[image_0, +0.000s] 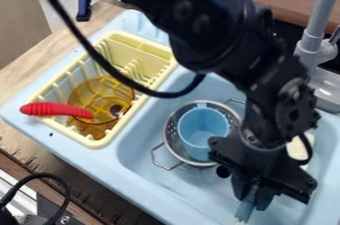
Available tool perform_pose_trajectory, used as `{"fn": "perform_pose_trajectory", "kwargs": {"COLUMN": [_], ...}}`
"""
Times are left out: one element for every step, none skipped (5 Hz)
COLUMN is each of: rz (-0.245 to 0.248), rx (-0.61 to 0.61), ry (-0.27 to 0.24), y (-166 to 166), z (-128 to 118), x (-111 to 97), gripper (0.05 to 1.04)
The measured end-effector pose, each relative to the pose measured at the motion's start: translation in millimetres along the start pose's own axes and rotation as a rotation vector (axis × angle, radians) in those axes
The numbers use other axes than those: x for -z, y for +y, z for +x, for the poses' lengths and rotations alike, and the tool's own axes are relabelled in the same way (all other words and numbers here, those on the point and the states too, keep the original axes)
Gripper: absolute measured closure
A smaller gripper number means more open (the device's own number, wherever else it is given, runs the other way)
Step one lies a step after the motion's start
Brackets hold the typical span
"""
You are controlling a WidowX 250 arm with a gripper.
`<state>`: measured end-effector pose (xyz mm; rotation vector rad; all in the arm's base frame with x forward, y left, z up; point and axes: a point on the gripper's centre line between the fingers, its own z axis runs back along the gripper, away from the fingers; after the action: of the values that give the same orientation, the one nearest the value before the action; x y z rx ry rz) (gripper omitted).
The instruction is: Move the chopping blade to the top middle side of the sink
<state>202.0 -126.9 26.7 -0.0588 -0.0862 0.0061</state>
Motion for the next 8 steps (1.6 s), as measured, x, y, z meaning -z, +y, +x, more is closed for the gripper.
{"fn": "perform_pose_trajectory", "kwargs": {"rz": [-0.033,-0.053,-0.054,-0.040,-0.013,-0.006,0.000,-0.003], "rx": [0.001,-0.010,-0.040,-0.108,-0.217,-0.314,-0.359,-0.405], "ry": [0.007,0.026,0.013,-0.011,0.020,0.015,0.006,-0.028], "y": [-3,-2,2,11,28,42,54,60], "z": [1,-4,-3,2,3,15,19,27], "x": [-14,-26,-36,-43,-45,-52,-52,-54], "gripper": [0.872,0.872,0.872,0.872,0.872,0.872,0.872,0.872]}}
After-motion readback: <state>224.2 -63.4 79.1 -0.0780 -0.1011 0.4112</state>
